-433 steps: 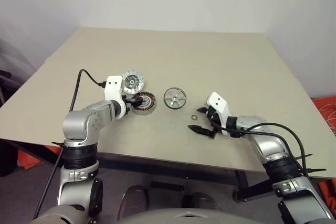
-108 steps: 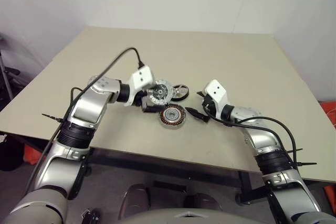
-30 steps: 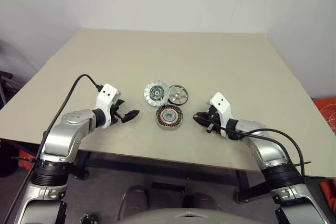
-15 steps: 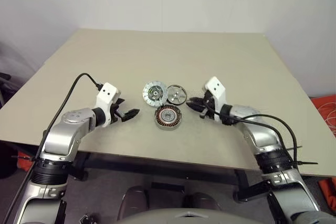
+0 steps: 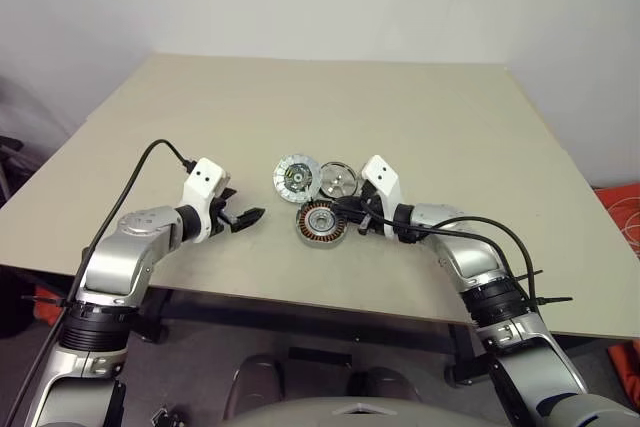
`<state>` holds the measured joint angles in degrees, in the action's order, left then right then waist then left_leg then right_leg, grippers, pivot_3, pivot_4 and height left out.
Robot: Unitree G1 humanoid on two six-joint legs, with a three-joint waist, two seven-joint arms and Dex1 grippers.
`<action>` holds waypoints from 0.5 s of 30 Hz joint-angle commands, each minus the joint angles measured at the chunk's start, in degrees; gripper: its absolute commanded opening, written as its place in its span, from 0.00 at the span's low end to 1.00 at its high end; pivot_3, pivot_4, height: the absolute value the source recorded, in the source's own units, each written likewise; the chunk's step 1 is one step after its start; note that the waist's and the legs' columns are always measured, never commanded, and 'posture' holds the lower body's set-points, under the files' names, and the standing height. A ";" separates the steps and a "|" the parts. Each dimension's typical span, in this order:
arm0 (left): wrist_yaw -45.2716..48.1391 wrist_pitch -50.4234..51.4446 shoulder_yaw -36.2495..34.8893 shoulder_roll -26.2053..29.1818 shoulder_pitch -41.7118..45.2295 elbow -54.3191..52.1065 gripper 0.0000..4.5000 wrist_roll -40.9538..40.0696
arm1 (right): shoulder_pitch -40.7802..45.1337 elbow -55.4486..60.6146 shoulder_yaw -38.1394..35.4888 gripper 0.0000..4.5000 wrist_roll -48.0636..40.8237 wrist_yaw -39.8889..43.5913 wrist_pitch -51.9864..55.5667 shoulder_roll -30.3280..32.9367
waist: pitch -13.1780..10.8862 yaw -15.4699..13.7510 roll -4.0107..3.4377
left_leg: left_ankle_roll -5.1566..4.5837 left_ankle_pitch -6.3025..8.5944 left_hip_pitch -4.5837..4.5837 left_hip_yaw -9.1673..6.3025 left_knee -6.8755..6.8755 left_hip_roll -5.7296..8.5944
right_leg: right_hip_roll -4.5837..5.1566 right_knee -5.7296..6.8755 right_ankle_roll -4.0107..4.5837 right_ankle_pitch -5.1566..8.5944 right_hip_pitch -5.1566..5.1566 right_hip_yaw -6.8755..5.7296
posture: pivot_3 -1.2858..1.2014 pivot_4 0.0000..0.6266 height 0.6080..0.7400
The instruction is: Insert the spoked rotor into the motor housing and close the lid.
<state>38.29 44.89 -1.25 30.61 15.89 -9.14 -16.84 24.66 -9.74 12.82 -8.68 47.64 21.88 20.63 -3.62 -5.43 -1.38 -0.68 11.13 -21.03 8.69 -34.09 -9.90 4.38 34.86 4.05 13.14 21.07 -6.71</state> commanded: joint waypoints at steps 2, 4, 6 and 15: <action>-0.30 -0.65 -1.02 0.75 0.39 -1.95 1.00 -0.74 | 1.19 6.69 0.33 0.14 -1.01 0.29 3.17 -0.16 | 0.00 -0.01 0.00 | 0.00 0.00 0.00 0.00 0.01 -0.01 | 0.00 0.00 0.00 0.00 0.01 0.00 | 0.52 0.00 1.00; -0.32 -0.65 -0.91 0.68 0.44 -1.85 1.00 -0.74 | 0.22 9.18 0.94 0.14 -1.23 0.62 4.53 0.10 | 0.00 -0.02 0.00 | 0.00 0.00 -0.01 0.00 0.00 0.00 | 0.00 0.00 0.00 0.00 0.01 0.00 | 0.52 0.00 1.00; -0.32 -0.66 -0.75 0.61 0.44 -1.76 1.00 -0.70 | -0.41 11.31 1.24 0.14 -1.39 0.53 5.78 0.21 | 0.00 -0.04 0.00 | 0.00 0.00 -0.01 0.00 0.01 0.00 | 0.00 0.00 0.00 0.00 0.01 0.00 | 0.52 0.00 1.00; -0.50 -0.60 -0.31 0.26 0.16 -1.86 1.00 -0.70 | -0.86 12.19 1.32 0.14 -1.82 0.15 8.51 -0.57 | 0.00 -0.04 0.00 | 0.01 -0.01 0.03 0.00 0.00 0.00 | 0.00 0.00 -0.04 0.02 -0.02 0.00 | 0.52 0.00 1.00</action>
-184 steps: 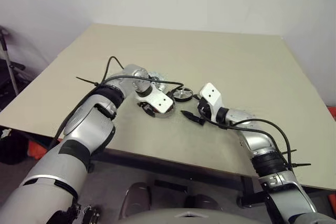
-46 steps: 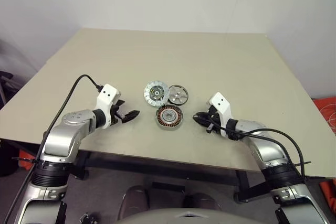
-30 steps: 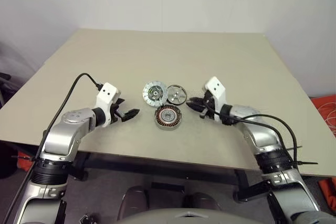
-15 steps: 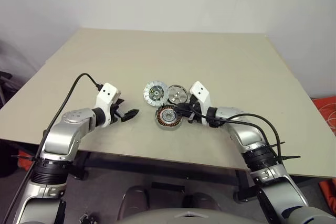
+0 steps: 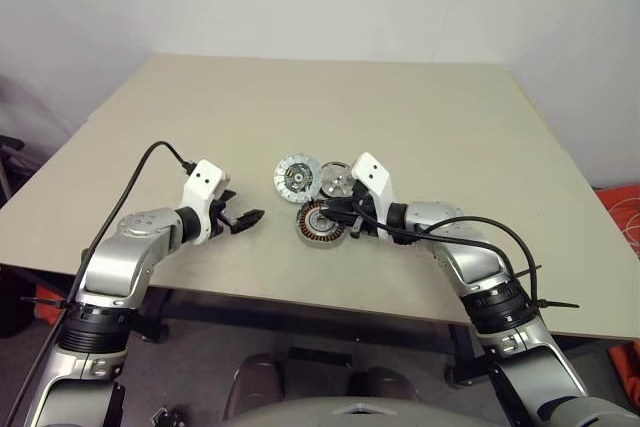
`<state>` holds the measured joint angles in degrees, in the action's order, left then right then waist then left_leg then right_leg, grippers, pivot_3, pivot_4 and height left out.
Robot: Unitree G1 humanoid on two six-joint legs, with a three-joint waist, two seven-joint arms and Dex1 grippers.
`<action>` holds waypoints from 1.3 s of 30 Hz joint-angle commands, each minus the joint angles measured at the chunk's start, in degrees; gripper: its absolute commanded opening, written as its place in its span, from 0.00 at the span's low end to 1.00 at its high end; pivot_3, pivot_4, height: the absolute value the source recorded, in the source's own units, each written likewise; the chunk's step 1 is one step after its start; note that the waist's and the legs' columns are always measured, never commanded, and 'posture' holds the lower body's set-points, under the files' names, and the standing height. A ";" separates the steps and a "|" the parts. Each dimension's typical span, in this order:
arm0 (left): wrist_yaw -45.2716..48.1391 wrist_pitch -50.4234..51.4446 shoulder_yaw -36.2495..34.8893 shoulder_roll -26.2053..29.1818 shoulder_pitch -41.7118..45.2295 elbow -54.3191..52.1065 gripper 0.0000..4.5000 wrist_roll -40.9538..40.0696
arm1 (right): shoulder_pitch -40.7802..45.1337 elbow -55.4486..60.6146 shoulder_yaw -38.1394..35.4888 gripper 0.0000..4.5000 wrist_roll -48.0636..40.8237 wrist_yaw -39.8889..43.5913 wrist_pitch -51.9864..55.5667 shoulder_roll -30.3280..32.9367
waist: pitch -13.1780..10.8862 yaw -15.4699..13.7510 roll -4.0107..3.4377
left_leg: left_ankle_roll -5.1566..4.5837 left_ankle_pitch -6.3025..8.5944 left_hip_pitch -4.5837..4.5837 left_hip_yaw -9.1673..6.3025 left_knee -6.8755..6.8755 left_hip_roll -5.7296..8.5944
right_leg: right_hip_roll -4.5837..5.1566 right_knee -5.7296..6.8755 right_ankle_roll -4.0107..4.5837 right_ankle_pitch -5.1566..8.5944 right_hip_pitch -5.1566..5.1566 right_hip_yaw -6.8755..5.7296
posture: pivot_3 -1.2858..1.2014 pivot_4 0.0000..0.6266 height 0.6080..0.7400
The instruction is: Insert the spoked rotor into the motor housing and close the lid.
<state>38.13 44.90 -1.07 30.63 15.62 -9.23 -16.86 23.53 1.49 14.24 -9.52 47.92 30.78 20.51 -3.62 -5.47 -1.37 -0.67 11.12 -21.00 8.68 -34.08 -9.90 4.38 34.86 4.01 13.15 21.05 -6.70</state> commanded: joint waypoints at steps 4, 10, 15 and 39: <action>-0.42 -0.42 -0.63 0.41 0.08 -2.20 1.00 -0.81 | 0.43 -0.12 0.09 0.14 -0.68 -0.51 -0.66 -1.16 | 0.00 0.01 0.00 | 0.00 0.00 -0.01 0.00 0.01 0.00 | 0.00 0.00 -0.01 0.01 0.02 0.00 | 0.52 0.00 1.00; -0.57 -0.07 -1.03 0.81 -0.33 -2.71 1.00 -0.95 | 0.34 0.29 0.44 0.14 -1.10 -0.61 0.21 -2.21 | 0.00 0.02 0.00 | 0.00 0.00 -0.01 0.00 0.01 0.00 | 0.00 0.00 0.02 -0.01 0.02 0.00 | 0.52 0.00 1.00; -0.92 0.27 -1.25 1.29 -0.61 -3.19 1.00 -1.21 | -0.08 0.66 0.60 0.14 -1.42 -0.65 1.23 -3.08 | 0.00 0.01 0.00 | 0.01 0.00 0.00 0.00 0.01 0.00 | 0.00 0.00 0.00 0.00 0.01 0.00 | 0.52 0.00 1.00; -0.91 -0.47 -1.37 3.46 0.79 -1.67 1.00 -1.24 | -1.28 -3.43 0.54 0.14 -0.28 -1.28 -0.78 -2.87 | 0.00 0.01 0.00 | 0.04 -0.02 0.03 -0.01 0.01 0.01 | 0.00 0.02 -0.11 0.06 -0.01 0.01 | 0.52 0.00 1.00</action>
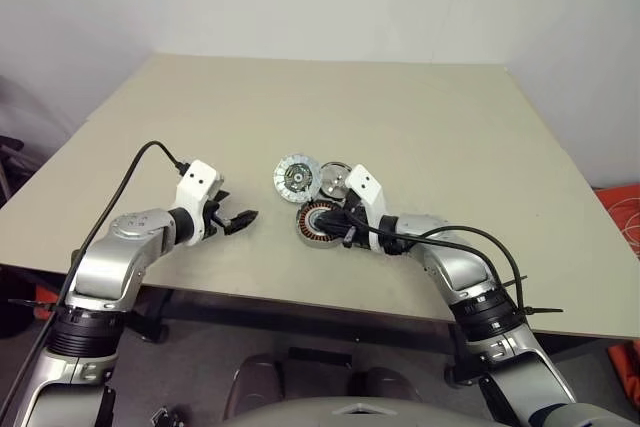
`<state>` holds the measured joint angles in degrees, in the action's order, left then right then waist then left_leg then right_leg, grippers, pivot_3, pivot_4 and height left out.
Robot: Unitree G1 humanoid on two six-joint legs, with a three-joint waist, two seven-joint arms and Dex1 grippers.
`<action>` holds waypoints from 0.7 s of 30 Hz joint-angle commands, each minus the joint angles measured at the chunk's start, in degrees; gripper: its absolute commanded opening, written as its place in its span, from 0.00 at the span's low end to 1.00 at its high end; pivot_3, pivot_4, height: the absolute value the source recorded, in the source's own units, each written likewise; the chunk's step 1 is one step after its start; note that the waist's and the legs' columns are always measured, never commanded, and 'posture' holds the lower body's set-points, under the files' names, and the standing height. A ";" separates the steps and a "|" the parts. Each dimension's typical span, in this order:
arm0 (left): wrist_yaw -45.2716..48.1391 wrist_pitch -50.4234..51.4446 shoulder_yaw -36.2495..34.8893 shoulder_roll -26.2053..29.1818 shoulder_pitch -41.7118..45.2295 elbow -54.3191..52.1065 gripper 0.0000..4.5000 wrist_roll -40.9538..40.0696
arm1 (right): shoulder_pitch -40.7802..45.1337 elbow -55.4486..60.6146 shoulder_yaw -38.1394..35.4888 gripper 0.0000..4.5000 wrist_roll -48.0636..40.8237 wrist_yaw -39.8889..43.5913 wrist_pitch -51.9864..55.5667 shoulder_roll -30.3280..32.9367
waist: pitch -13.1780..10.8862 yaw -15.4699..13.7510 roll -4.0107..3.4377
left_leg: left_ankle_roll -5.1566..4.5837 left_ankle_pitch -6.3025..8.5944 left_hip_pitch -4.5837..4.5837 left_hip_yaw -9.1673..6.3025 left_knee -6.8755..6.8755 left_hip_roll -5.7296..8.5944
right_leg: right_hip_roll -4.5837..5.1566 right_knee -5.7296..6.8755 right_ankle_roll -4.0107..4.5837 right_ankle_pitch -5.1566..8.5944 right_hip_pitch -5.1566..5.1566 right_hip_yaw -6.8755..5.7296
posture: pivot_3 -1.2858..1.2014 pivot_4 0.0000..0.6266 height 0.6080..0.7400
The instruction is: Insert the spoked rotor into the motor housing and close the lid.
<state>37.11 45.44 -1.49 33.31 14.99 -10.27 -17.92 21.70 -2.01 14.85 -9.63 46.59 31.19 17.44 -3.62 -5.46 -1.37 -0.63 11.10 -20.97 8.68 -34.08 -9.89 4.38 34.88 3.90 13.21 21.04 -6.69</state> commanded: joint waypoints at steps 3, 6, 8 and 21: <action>0.01 -1.14 -0.81 0.71 1.54 -0.54 1.00 -0.16 | 0.87 -0.99 -0.15 0.14 -0.09 0.16 -1.99 0.17 | 0.00 0.01 0.00 | 0.00 0.00 0.00 0.00 0.00 0.00 | 0.00 0.00 0.05 -0.03 0.00 0.01 | 0.52 0.00 1.00; -0.24 -1.30 -0.55 0.47 1.23 -0.84 1.00 -0.04 | 1.32 -2.35 -0.28 0.30 0.20 0.02 -3.51 0.05 | 0.00 0.02 0.01 | 0.00 0.00 0.00 0.00 0.00 0.00 | 0.00 0.00 0.11 -0.06 0.00 0.00 | 0.52 0.00 1.00; -0.26 -1.42 -0.50 0.47 1.15 -0.86 1.00 -0.02 | 1.62 -3.13 -0.31 0.43 0.68 -0.44 -4.53 0.03 | 0.00 0.00 0.01 | 0.00 0.00 0.01 0.00 0.00 0.00 | 0.00 0.00 0.10 -0.06 -0.01 0.01 | 0.52 0.00 1.00; -0.27 -1.93 -0.08 0.35 1.09 -0.58 1.00 0.27 | 2.49 -0.45 -2.67 0.43 -3.02 2.74 -9.17 -0.32 | 0.00 0.01 0.01 | -0.01 0.01 -0.02 0.00 0.00 0.00 | 0.00 0.00 0.12 -0.07 0.01 0.00 | 0.52 0.00 1.00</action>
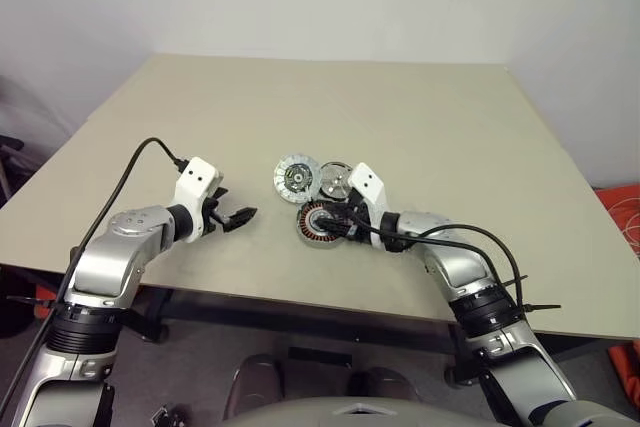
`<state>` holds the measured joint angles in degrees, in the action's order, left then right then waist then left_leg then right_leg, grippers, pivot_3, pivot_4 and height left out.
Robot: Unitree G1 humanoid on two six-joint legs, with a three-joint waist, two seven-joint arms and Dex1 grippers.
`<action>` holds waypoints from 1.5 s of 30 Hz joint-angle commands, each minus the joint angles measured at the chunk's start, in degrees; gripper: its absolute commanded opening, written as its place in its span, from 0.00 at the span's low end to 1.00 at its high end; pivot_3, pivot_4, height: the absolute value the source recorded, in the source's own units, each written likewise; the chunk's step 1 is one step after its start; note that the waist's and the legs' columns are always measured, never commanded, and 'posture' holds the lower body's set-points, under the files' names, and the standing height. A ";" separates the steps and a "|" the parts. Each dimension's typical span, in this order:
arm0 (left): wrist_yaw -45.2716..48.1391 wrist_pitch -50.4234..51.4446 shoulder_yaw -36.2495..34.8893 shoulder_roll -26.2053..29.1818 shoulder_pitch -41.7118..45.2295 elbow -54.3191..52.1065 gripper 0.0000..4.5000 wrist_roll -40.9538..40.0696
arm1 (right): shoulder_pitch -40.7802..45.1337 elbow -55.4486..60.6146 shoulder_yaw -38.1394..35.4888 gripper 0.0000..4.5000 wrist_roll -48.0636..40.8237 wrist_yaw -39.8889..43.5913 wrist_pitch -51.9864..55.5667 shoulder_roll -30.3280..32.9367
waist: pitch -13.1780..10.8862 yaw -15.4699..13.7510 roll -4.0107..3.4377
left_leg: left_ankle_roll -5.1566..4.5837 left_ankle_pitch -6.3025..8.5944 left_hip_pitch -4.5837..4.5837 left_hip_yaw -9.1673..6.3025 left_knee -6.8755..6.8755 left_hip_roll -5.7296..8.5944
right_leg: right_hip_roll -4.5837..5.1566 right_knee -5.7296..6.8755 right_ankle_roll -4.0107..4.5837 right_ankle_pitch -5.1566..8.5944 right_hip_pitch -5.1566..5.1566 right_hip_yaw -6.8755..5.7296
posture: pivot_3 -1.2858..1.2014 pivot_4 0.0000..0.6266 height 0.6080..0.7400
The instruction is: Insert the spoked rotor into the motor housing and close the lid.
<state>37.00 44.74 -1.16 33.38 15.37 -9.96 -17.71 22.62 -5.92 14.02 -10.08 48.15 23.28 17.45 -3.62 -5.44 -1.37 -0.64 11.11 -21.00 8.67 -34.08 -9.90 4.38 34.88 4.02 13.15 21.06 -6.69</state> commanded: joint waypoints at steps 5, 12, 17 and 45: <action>-0.15 -1.45 -0.16 0.22 0.87 -0.68 1.00 0.09 | 1.65 4.29 -1.94 0.22 -3.03 1.36 -1.02 -0.17 | 0.00 0.01 0.00 | 0.00 0.00 0.01 0.00 0.00 0.00 | 0.00 0.00 0.00 0.00 0.00 0.00 | 0.52 0.00 1.00; -0.30 -1.61 -0.10 0.26 0.65 -0.63 1.00 0.14 | 2.16 2.87 -2.74 0.10 -3.48 2.06 -1.26 0.00 | 0.00 -0.01 0.00 | 0.00 0.00 0.01 0.00 0.00 0.00 | 0.00 0.00 0.01 -0.01 -0.01 0.00 | 0.52 0.00 1.00; -0.41 -1.59 -0.15 0.25 0.71 -0.61 1.00 0.15 | 1.02 0.88 -2.36 0.01 -2.36 2.04 -2.36 0.11 | 0.00 0.00 0.00 | 0.00 0.00 0.01 0.00 0.00 0.00 | 0.00 0.00 0.01 -0.01 -0.01 0.00 | 0.52 0.00 1.00; -1.10 -2.02 -0.05 0.27 0.30 -0.46 1.00 0.37 | 2.86 -0.22 -4.06 0.01 -4.26 1.85 -3.54 -2.41 | 0.00 0.02 0.00 | 0.00 0.00 0.01 0.00 -0.01 0.00 | 0.00 0.01 0.02 -0.01 -0.01 0.00 | 0.52 0.00 1.00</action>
<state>36.07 43.77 -0.56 33.38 15.02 -9.83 -17.58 24.51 -9.10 11.19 -12.50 49.44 19.56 15.11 -3.62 -5.43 -1.37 -0.64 11.11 -20.99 8.68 -34.08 -9.90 4.38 34.89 4.04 13.13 21.05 -6.69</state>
